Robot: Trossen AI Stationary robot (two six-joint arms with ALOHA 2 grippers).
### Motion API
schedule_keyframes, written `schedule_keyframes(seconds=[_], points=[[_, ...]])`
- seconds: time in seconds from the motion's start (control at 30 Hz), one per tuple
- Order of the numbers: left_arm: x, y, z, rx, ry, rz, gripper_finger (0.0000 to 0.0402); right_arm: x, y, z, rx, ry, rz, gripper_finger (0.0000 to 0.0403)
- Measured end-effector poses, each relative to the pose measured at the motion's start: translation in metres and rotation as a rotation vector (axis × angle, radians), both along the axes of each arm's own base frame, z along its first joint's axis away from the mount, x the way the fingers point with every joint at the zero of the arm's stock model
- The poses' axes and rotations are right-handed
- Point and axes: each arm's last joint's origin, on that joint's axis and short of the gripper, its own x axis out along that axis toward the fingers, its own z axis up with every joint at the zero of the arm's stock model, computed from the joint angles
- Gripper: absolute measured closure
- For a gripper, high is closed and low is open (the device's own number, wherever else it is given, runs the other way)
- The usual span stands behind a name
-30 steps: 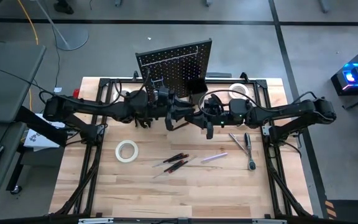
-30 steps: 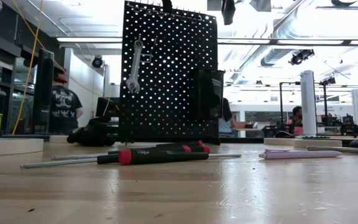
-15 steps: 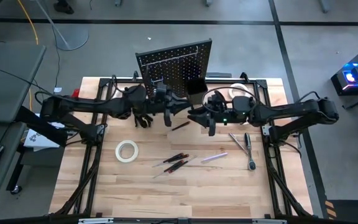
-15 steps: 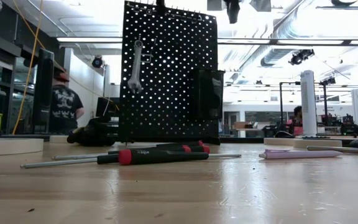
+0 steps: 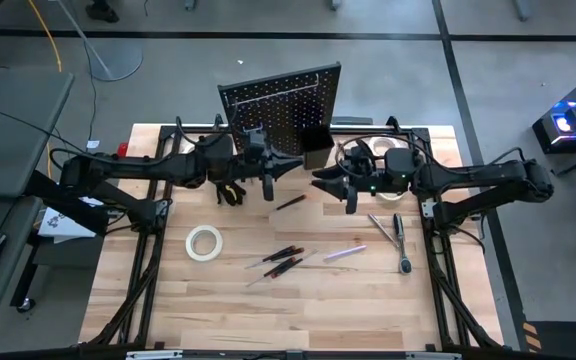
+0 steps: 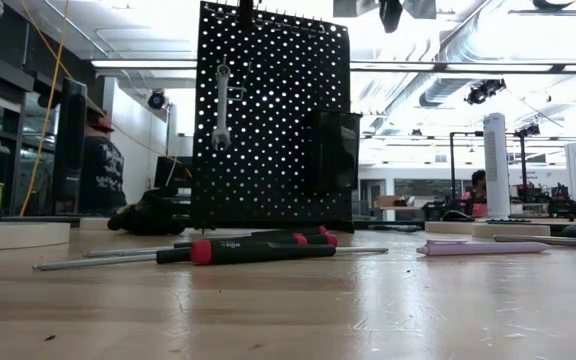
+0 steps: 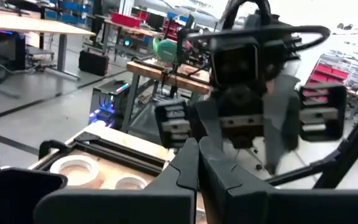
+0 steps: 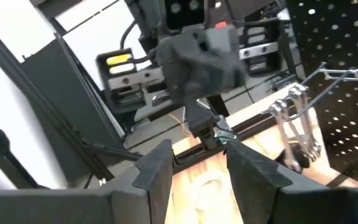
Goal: Hang tools onto peg board
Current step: Put the black pen into the black bin on the peg board
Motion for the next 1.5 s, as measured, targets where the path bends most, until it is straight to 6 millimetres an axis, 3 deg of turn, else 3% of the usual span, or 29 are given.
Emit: schedule_keyframes(seconds=[0.47, 0.73, 0.93, 1.03, 1.17, 1.37, 1.5], points=[[0.000, -0.001, -0.004, -0.005, 0.043, -0.020, 0.0401, -0.002, 0.001, -0.008, 0.005, 0.092, 0.020, 0.0258], [-0.018, -0.010, -0.012, 0.002, 0.257, -0.076, 0.0401, -0.036, 0.003, -0.026, 0.084, 0.424, -0.053, 0.0275], [-0.034, -0.020, -0.034, -0.089, 0.315, -0.081, 0.0401, -0.051, -0.005, -0.072, 0.057, 0.754, -0.299, 0.0387], [-0.043, -0.026, -0.052, -0.149, 0.320, -0.038, 0.0401, -0.051, -0.019, -0.107, 0.119, 0.784, -0.406, 0.0396], [-0.056, -0.033, -0.074, -0.227, 0.288, 0.029, 0.0401, -0.047, -0.047, -0.145, 0.209, 0.678, -0.538, 0.0401], [-0.070, -0.038, -0.088, -0.312, 0.285, 0.082, 0.0401, -0.045, -0.092, -0.174, 0.314, 0.592, -0.721, 0.0402], [-0.071, -0.040, -0.091, -0.322, 0.289, 0.083, 0.0401, -0.038, -0.114, -0.190, 0.370, 0.608, -0.711, 0.0403]])
